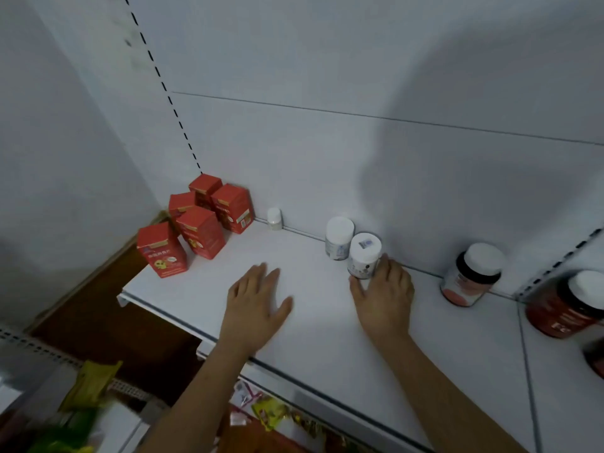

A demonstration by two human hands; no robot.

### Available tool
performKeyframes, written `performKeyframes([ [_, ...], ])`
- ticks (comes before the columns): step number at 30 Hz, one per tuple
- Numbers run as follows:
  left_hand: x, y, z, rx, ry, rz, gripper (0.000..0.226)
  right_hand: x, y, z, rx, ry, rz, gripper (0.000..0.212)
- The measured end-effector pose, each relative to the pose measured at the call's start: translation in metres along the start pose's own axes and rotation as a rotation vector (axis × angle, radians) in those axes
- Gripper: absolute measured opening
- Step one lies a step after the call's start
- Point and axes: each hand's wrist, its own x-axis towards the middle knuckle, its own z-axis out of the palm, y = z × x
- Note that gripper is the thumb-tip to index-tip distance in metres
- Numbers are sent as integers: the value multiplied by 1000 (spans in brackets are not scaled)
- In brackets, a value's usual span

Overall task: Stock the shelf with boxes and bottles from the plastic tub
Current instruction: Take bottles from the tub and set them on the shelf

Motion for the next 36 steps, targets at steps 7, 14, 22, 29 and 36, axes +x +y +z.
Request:
performKeyframes([
  [7, 0, -2, -2, -55, -34, 37, 76, -21, 3, -11, -29, -41, 27, 68],
  [14, -36, 8, -13, -319, -109, 481, 51, -90, 2, -69, 169, 8, 112, 51],
  [22, -136, 82, -18, -619, -331, 893, 45, -229, 14, -159, 120, 247, 295, 49],
  [29, -221, 168, -12, -591, -559, 1203, 54, -363, 63, -241, -59, 373, 588, 52],
  [36, -307, 266, -6, -525, -647, 1427, 52, -460, 138, -306, -71, 548, 796, 56],
])
